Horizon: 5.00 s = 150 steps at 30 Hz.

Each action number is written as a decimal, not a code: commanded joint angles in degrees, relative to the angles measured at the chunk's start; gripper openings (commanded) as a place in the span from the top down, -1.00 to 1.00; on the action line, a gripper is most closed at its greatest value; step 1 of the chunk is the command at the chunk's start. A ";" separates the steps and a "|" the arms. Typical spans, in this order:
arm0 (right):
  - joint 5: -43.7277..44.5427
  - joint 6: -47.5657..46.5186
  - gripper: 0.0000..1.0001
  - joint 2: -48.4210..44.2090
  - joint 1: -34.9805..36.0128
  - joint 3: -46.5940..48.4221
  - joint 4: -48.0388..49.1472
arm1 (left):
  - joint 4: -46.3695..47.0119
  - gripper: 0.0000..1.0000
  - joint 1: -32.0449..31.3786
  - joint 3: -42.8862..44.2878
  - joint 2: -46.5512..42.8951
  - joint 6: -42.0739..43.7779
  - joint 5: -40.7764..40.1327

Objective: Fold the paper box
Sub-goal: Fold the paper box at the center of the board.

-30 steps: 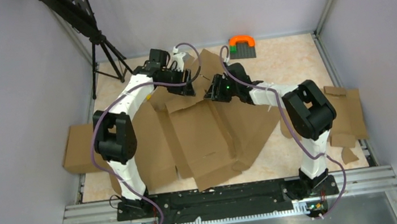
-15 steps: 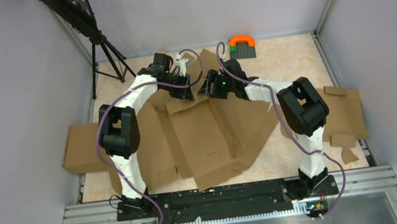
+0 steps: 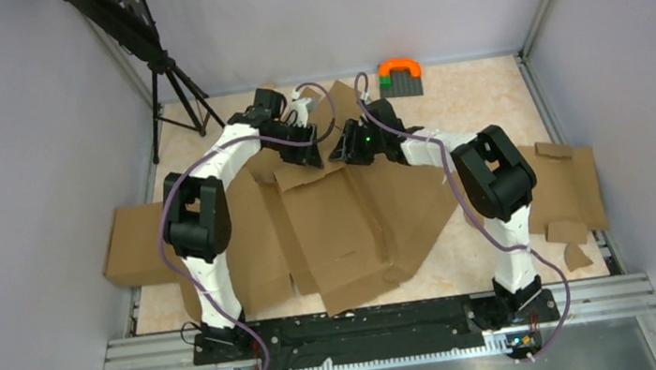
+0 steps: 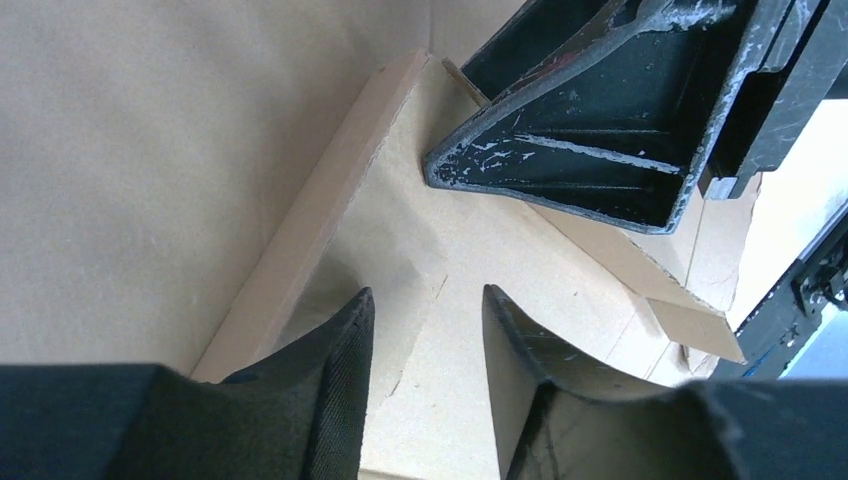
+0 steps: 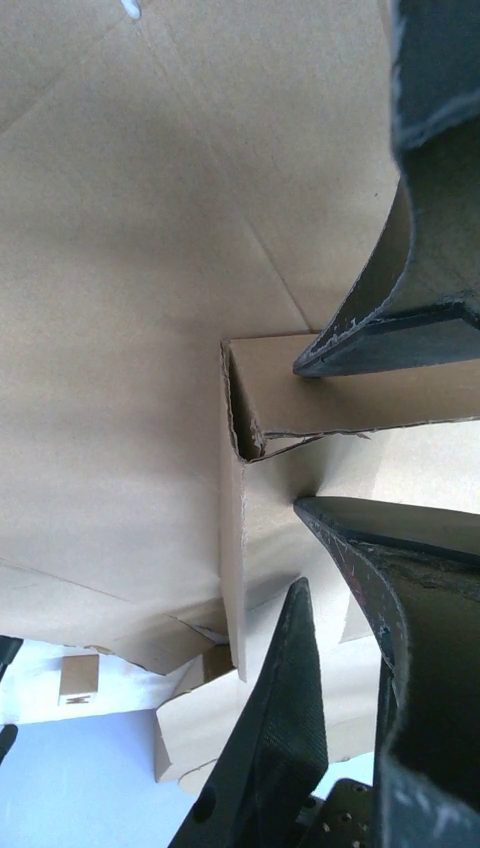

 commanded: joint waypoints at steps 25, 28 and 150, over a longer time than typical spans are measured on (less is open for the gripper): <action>-0.31 -2.28 0.11 0.61 0.26 2.87 -1.22 | -14.84 -0.97 19.53 -30.30 -54.92 -30.89 -58.35; -0.35 -2.33 0.11 0.60 0.30 3.08 -1.18 | -14.84 -0.98 23.53 -33.87 -58.36 -31.67 -65.36; -7.64 0.15 -0.89 -7.05 -3.08 -7.71 0.89 | 2.98 0.65 21.09 -34.98 -44.40 -8.03 -20.63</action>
